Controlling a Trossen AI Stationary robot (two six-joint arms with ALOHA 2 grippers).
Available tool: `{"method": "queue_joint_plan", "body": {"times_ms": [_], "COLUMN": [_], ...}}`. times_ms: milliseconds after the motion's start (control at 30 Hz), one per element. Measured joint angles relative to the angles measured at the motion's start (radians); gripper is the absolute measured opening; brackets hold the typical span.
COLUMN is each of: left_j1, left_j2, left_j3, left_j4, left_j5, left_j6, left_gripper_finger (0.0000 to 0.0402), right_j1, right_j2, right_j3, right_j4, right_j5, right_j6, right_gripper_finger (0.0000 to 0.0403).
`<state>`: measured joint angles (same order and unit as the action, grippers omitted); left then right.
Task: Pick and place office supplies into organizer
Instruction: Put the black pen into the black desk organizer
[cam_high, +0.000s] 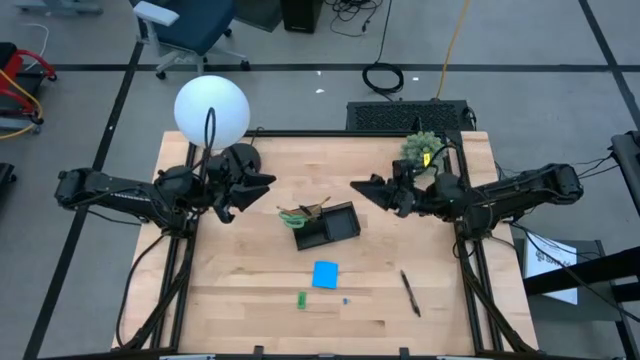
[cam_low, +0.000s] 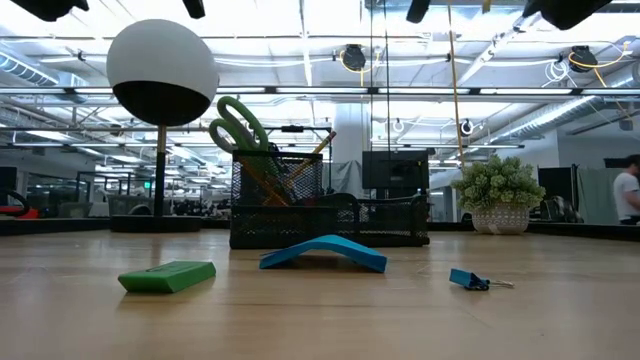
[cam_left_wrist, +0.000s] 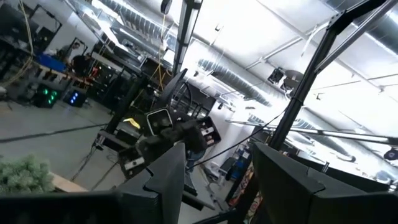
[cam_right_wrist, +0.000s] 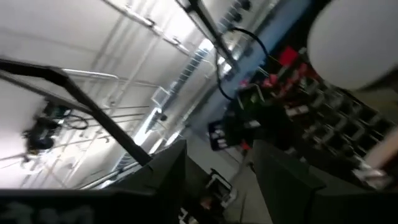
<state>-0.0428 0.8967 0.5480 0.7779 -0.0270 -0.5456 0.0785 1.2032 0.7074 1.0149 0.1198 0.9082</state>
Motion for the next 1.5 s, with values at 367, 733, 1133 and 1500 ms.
{"method": "queue_joint_plan", "body": {"times_ms": [367, 733, 1133, 1500], "left_j1": [0.000, 0.000, 0.000, 0.000], "left_j2": [0.000, 0.000, 0.000, 0.001], "left_j3": [0.000, 0.000, 0.000, 0.000], "left_j4": [-0.005, -0.005, -0.004, -0.006], "left_j5": [0.000, 0.000, 0.000, 0.000], "left_j6": [0.050, 0.046, 0.045, 0.045], "left_gripper_finger": [0.0184, 0.0184, 0.0184, 0.0184], "right_j1": [0.092, 0.142, 0.168, 0.285], "right_j2": [-0.006, -0.007, 0.010, 0.241], "right_j3": [0.149, 0.285, 0.285, 0.613], "right_j4": [-0.434, -0.811, -0.898, -1.742], "right_j5": [0.063, 0.119, 0.130, 0.166], "right_j6": [0.059, 0.125, 0.183, 0.541], "right_gripper_finger": [0.0176, 0.0175, 0.0175, 0.0174]}}
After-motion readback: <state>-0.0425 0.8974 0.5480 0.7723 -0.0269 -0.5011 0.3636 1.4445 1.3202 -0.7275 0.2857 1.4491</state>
